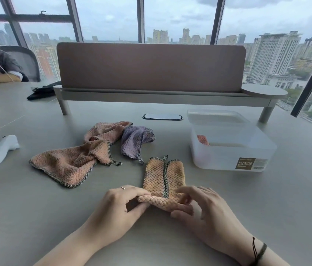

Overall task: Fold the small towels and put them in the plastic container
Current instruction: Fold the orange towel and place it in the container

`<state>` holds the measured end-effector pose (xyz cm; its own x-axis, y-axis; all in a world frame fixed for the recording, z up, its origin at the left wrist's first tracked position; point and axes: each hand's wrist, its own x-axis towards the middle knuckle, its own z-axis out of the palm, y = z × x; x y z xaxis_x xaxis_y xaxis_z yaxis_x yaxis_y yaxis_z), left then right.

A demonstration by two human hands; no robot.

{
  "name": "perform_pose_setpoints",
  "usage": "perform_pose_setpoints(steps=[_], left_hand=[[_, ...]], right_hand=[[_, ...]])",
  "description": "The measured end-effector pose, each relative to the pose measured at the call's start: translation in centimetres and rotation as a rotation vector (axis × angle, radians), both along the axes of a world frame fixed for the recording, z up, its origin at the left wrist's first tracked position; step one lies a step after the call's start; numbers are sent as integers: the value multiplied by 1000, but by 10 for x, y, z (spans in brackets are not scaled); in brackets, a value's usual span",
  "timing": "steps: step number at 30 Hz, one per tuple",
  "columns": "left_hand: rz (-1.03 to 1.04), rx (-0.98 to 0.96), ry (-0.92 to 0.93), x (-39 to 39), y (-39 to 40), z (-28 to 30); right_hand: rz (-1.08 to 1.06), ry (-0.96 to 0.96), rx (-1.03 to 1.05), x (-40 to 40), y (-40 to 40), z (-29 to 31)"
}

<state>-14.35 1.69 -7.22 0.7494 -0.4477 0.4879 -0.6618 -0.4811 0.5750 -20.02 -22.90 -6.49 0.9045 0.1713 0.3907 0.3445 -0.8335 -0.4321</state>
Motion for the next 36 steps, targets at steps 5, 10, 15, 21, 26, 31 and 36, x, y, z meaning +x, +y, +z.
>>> perform_pose_setpoints(steps=[5, 10, 15, 21, 26, 31, 36], left_hand=[[114, -79, 175, 8, -1, 1], [156, -78, 245, 15, -8, 0], [237, 19, 228, 18, -14, 2], [246, 45, 132, 14, -12, -1], [139, 106, -178, 9, -11, -1], [-161, 335, -249, 4, -11, -9], [-205, 384, -107, 5, -13, -8]], right_hand=[[-120, 95, 194, 6, -2, 0], [-184, 229, 438, 20, 0, 3], [-243, 189, 335, 23, 1, 1], [-294, 152, 277, 25, 5, -2], [-328, 124, 197, 24, 5, -5], [-309, 56, 212, 24, 4, -9], [-144, -31, 158, 17, 2, -11]])
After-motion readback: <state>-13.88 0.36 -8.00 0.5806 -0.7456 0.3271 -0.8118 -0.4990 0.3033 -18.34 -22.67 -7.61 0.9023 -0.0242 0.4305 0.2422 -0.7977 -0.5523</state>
